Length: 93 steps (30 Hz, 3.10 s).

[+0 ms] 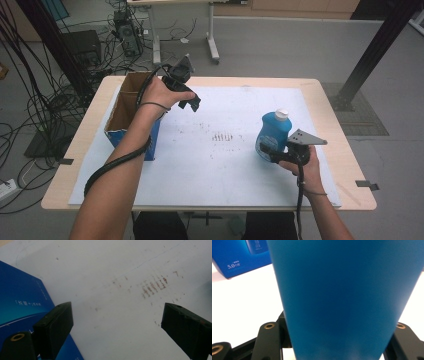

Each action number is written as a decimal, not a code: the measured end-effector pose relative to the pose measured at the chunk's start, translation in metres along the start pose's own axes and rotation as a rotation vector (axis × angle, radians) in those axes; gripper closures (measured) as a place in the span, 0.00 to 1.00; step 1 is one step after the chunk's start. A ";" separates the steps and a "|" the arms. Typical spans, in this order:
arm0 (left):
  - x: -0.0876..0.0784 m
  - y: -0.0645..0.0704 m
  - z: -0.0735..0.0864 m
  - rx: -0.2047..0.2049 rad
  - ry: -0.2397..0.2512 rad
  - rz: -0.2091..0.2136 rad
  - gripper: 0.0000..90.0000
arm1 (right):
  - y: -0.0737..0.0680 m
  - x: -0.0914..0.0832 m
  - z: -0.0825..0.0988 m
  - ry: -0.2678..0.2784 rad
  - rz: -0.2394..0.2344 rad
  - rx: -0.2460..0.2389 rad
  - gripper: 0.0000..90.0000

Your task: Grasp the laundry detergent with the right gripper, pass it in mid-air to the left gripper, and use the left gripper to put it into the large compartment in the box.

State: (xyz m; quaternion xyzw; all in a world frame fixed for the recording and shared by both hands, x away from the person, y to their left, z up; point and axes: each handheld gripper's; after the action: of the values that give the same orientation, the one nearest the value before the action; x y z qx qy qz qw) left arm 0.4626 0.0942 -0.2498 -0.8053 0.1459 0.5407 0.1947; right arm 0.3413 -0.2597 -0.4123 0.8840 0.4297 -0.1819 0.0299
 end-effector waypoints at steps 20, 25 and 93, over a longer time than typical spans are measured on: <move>-0.081 0.021 -0.010 0.226 0.048 0.040 0.12 | 0.004 -0.016 -0.066 0.000 -0.154 -0.064 0.47; -0.102 0.029 -0.011 0.326 0.039 0.060 0.12 | 0.005 -0.021 -0.080 0.004 -0.218 -0.055 0.47; -0.182 0.130 -0.018 0.946 0.047 0.232 0.12 | -0.041 -0.006 -0.148 -0.038 -0.717 -0.251 0.47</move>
State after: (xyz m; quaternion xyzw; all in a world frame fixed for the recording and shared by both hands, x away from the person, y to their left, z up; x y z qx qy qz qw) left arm 0.3518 -0.0243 -0.0951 -0.6188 0.4687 0.4148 0.4746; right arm 0.3494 -0.2075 -0.2682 0.6634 0.7301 -0.1428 0.0804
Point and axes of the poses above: each handheld gripper's, and its own axes: x roughly forward along the jaws, z roughly out of its underside, y roughly to its right, and after that the axes turned 10 degrees about -z, right-handed
